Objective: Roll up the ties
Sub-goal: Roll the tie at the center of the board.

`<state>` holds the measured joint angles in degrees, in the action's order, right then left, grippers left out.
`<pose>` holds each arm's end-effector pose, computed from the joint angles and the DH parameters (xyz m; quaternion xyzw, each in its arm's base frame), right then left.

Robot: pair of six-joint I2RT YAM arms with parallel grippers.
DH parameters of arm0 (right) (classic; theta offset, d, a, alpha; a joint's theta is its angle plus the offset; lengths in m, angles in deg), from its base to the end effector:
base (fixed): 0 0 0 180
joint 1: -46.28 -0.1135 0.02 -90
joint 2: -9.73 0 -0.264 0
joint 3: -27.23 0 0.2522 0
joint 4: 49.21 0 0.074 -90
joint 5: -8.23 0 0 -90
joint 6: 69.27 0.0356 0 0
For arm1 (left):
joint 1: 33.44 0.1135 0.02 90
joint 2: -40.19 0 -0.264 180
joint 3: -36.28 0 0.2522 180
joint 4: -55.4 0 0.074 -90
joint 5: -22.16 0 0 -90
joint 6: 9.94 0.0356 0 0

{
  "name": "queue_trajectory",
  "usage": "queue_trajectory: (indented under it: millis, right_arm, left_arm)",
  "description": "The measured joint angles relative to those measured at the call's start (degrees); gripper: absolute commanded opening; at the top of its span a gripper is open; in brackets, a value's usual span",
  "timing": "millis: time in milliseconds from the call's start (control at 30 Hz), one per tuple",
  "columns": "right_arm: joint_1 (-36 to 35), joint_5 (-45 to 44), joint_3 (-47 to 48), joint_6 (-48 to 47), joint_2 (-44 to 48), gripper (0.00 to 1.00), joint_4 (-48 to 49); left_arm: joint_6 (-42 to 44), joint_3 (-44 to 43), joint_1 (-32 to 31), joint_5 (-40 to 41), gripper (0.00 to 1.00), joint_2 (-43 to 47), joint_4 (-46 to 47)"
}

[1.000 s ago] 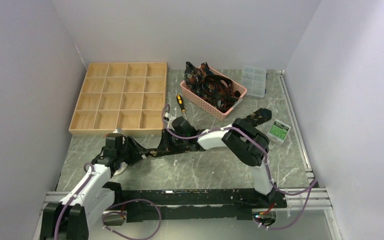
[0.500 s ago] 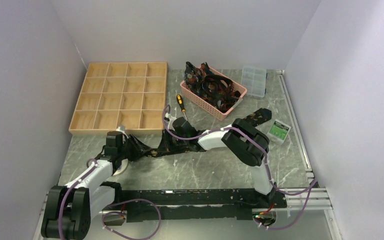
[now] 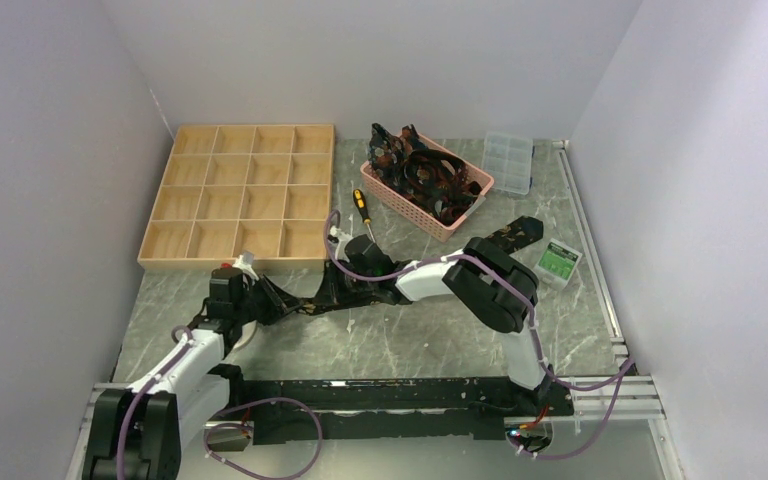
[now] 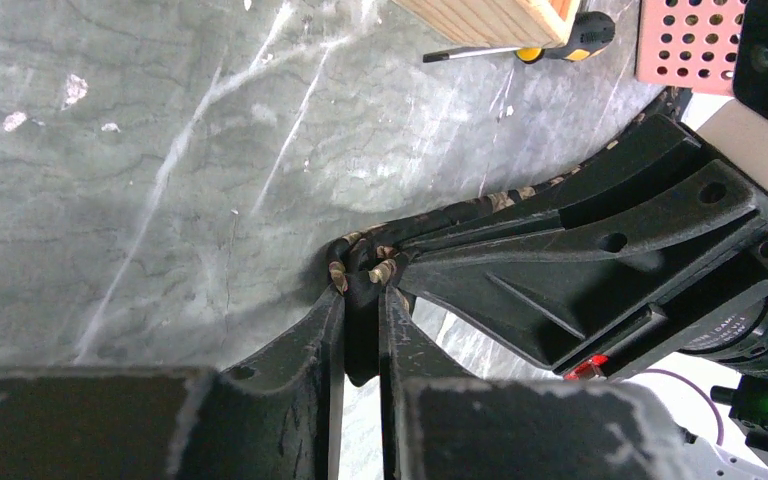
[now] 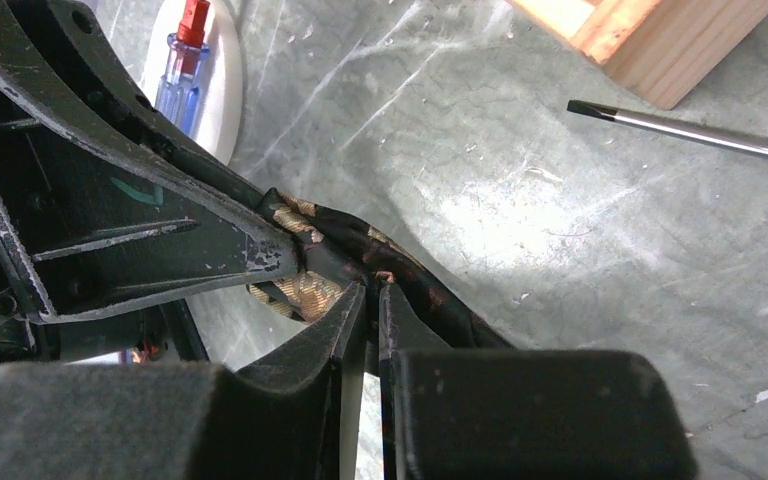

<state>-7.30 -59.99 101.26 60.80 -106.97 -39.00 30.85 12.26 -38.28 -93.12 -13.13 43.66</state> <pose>0.2354 0.3413 0.1210 -0.1915 0.8441 0.4580 0.2026 0.1605 -0.0288 0.1321 -0.2514 0.8565 -0.3611 0.2697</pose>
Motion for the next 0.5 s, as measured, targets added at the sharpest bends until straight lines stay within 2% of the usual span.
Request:
queue_trajectory:
  millis: [133,200,400,500]
  right_arm:
    - [0.0,0.0,0.0,0.0,0.0,0.13,0.1]
    - [0.0,0.1,0.0,0.0,0.0,0.16,0.1]
    - [0.1,0.0,0.0,0.5,0.4,0.48,-0.3]
    - [0.2,-0.9,0.0,0.5,2.2,0.56,-2.1]
  left_arm:
    - [0.5,0.0,0.0,-0.3,0.04,0.7,-0.9]
    - [0.5,0.0,0.0,-0.3,0.03,0.7,-1.0]
    - [2.0,-1.5,0.0,0.3,0.03,1.0,-4.5]
    - [3.4,-4.2,-0.3,2.2,0.03,1.5,-9.0]
